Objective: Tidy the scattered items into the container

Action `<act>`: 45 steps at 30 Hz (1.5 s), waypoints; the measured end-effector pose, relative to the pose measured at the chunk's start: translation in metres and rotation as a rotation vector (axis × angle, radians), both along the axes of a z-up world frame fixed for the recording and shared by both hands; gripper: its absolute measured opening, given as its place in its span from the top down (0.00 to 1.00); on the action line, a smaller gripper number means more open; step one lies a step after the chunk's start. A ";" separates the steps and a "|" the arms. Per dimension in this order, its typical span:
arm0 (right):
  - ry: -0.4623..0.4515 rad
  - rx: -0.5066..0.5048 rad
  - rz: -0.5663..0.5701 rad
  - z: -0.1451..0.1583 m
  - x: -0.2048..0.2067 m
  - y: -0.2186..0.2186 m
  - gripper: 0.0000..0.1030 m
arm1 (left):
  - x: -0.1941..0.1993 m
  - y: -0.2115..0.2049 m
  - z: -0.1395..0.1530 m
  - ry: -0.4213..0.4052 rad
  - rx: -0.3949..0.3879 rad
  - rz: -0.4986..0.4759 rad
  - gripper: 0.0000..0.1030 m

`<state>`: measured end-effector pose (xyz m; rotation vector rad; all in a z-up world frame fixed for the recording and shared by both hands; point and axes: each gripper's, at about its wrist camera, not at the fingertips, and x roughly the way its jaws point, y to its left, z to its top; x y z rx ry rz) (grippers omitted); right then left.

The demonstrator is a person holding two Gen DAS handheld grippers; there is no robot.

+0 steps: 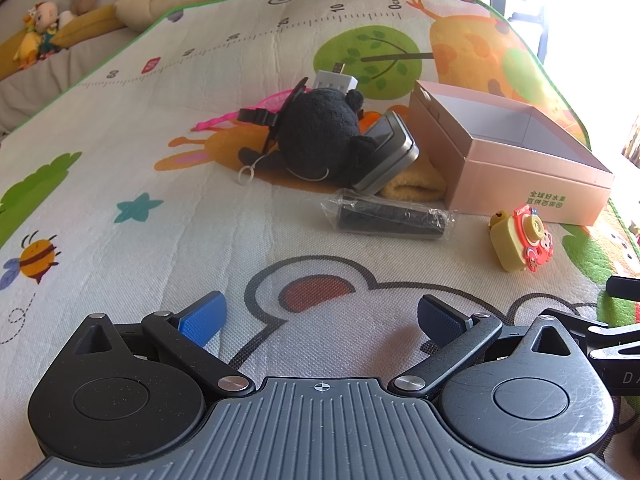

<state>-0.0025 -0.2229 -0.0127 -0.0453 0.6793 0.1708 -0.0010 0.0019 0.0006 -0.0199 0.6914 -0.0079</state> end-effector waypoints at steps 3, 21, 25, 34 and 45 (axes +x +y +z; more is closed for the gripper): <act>0.000 0.000 0.000 0.000 0.000 0.000 0.00 | 0.000 0.000 0.000 0.000 0.000 0.000 0.00; 0.000 0.000 0.000 0.000 0.000 0.000 0.00 | 0.000 0.000 0.000 -0.001 -0.002 -0.001 0.00; 0.000 -0.001 0.000 -0.001 0.002 0.001 0.00 | 0.000 0.000 0.000 0.002 0.003 -0.001 0.00; 0.013 -0.010 0.008 0.002 -0.008 0.001 0.00 | 0.000 -0.008 0.004 0.018 0.029 -0.001 0.00; 0.047 -0.028 0.071 0.005 -0.029 0.000 0.00 | -0.017 -0.012 0.007 0.101 0.042 -0.052 0.00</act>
